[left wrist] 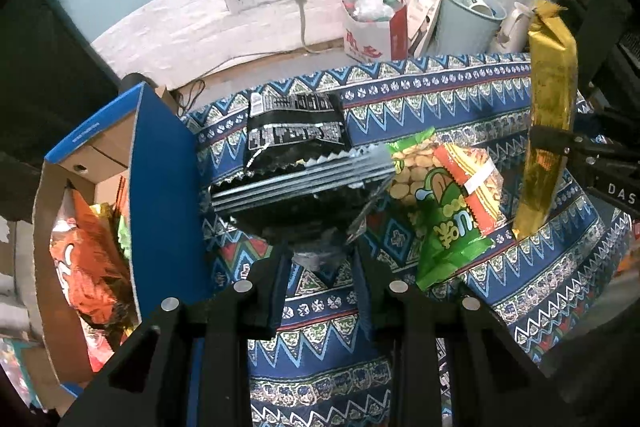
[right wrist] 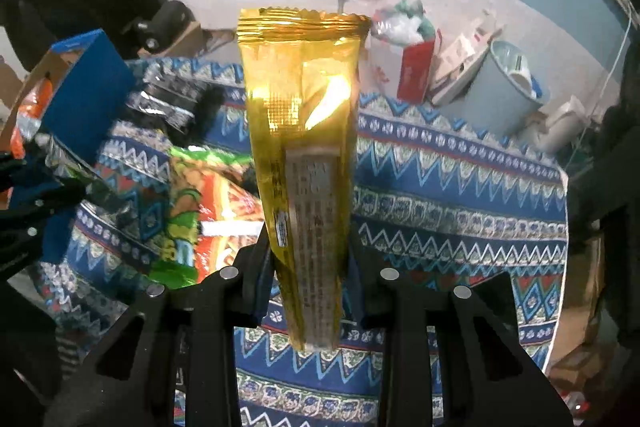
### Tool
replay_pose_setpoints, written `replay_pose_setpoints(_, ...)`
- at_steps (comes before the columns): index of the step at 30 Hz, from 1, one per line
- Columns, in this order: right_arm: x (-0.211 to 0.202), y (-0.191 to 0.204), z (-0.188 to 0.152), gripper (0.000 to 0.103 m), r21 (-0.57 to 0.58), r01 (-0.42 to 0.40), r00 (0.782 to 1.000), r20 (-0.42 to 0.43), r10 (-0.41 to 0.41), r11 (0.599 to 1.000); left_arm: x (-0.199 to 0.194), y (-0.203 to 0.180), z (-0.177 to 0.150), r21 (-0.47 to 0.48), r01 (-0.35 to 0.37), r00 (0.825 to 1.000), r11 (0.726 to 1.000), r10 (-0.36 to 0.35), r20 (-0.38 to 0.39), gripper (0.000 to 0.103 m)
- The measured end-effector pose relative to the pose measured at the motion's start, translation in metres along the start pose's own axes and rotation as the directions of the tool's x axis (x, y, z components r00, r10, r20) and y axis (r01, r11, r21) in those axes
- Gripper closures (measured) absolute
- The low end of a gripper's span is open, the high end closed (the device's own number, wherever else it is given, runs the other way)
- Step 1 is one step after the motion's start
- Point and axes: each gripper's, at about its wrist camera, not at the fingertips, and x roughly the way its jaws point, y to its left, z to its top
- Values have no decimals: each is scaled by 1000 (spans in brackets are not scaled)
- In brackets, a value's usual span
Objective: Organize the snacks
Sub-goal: 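Carry the foil bag and wafer bar into the box and open both tools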
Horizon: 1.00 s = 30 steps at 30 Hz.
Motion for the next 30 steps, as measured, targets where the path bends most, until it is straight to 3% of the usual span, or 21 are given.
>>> replay_pose_setpoints(18,-65,35,35,74,-54,-100,982,156,107,994,-52,22,4,-51,25,994,998,-20,106,74)
replay_pose_setpoints(30,-89,75,56,74,-107,-189,956,208,207,976,-84,56,-3,-101,-11,982,995,30,184,74)
